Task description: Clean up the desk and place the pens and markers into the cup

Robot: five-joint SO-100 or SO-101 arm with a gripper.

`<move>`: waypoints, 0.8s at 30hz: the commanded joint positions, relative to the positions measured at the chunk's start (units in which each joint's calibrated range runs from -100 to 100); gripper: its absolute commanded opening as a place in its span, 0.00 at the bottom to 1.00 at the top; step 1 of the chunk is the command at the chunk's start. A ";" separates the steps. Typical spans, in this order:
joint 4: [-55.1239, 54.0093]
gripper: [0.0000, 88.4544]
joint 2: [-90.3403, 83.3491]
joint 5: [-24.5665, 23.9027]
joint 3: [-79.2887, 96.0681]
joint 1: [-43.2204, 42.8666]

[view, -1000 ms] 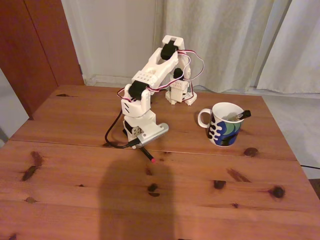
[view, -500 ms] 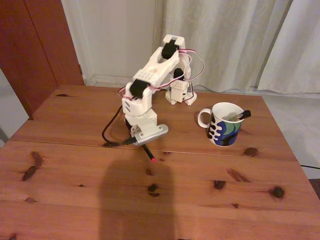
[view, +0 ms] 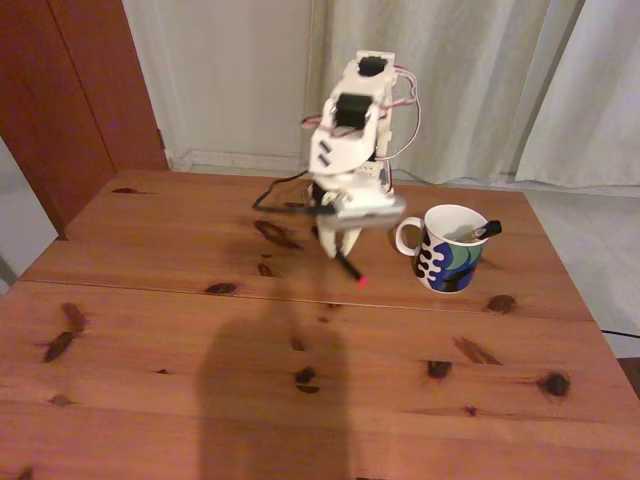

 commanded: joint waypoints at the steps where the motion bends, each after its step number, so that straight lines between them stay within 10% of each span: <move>1: -1.01 0.01 -12.58 -2.09 5.82 -3.21; 24: -50.21 0.01 -54.70 -17.75 50.63 -19.94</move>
